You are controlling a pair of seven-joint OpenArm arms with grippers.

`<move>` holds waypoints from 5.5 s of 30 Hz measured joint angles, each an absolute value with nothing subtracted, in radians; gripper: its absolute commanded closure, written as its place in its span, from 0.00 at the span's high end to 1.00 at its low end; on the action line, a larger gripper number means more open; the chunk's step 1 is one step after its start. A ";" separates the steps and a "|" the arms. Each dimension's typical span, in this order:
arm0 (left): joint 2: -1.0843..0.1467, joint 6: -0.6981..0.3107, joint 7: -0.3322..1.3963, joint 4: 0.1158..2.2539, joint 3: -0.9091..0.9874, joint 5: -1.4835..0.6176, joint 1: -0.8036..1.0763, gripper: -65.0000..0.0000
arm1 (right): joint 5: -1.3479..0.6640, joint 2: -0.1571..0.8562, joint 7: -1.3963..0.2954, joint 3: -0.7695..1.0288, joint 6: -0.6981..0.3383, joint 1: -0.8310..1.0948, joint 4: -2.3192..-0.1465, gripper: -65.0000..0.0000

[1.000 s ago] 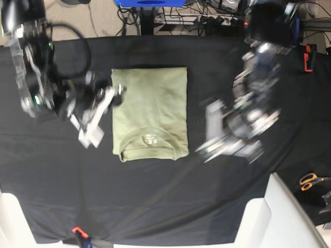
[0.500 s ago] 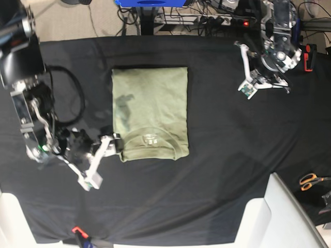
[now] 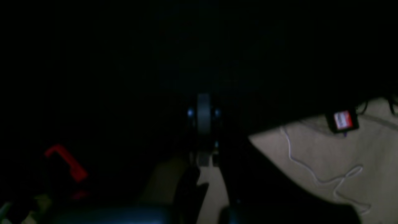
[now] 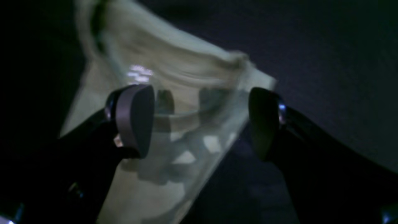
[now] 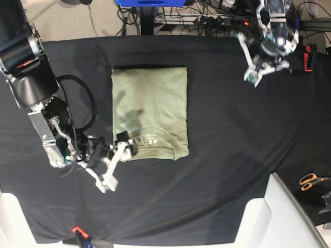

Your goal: Fold the T-shirt properly

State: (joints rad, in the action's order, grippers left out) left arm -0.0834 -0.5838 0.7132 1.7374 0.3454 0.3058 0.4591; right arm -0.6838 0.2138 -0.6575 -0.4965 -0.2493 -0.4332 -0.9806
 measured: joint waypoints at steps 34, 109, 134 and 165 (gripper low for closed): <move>-0.089 -0.583 0.708 1.750 0.339 0.302 0.468 0.00 | -0.683 0.173 -0.575 -0.490 -0.244 -0.529 -0.724 0.00; -0.027 -0.577 0.550 1.493 -0.018 0.118 0.277 0.00 | -0.688 0.207 -0.710 -0.211 0.011 0.209 -1.448 0.00; -0.133 -0.570 0.416 1.950 0.231 0.127 0.815 0.00 | -0.691 0.312 -0.780 0.016 0.015 0.743 -1.988 0.00; -0.125 -0.275 -0.286 0.003 -0.325 0.208 0.106 0.00 | -0.280 0.160 0.329 -0.470 0.010 0.182 -0.004 0.01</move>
